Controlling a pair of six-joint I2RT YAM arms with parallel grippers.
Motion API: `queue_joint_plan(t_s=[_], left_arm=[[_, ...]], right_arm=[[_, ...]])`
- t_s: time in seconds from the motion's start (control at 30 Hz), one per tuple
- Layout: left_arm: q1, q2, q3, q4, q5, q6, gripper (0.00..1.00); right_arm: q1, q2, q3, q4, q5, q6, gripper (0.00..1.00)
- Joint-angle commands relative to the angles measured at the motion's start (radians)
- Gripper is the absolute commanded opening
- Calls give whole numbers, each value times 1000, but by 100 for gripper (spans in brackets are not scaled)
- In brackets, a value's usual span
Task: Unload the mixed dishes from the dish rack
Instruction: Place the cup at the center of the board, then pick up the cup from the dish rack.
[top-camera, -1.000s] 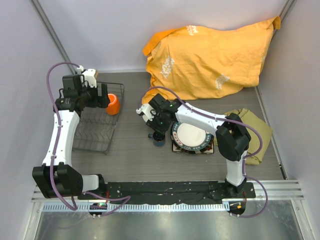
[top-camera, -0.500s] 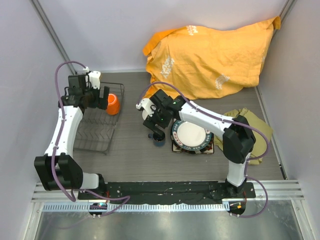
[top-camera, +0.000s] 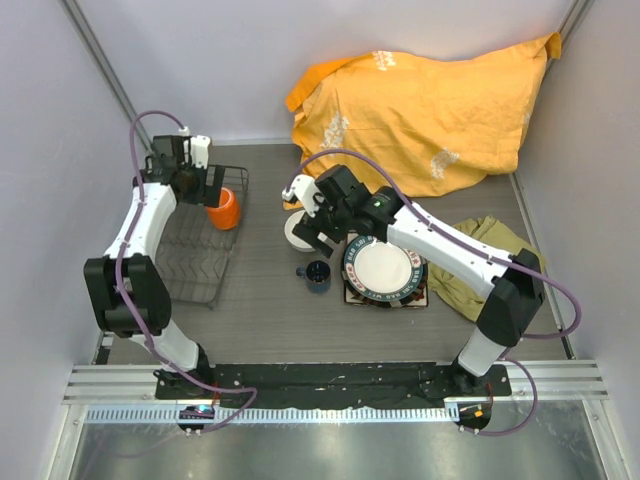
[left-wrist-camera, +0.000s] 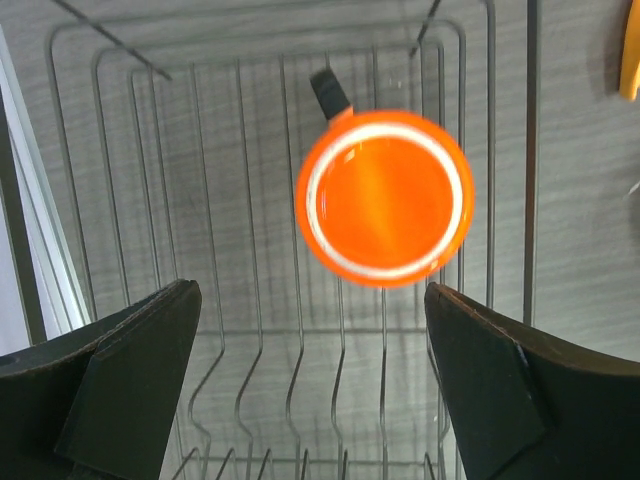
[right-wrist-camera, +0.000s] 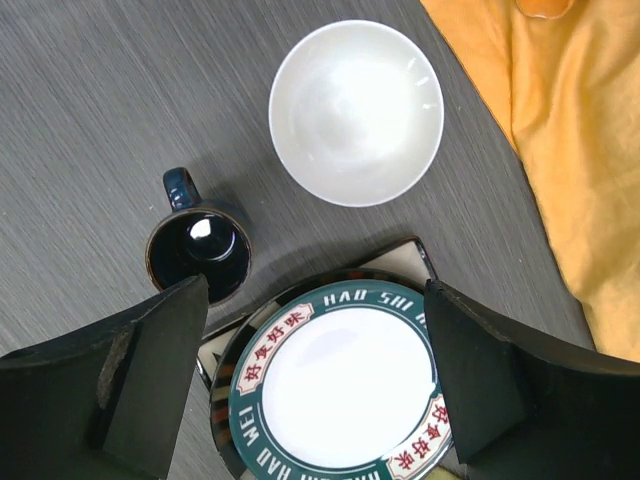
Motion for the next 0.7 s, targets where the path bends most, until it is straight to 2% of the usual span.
queue_joint_plan(t_s=[0.0, 0.27, 0.57, 0.67], left_arm=[[-16, 48, 100, 25, -10, -30, 100], [-36, 131, 151, 23, -54, -19, 100], [-36, 169, 192, -24, -11, -22, 100], [-70, 180, 206, -46, 15, -23, 100]], right_arm=[[3, -71, -42, 45, 62, -13, 93], [2, -100, -94, 59, 65, -22, 93], [0, -108, -136, 70, 68, -28, 94], [0, -106, -145, 74, 71, -30, 94]])
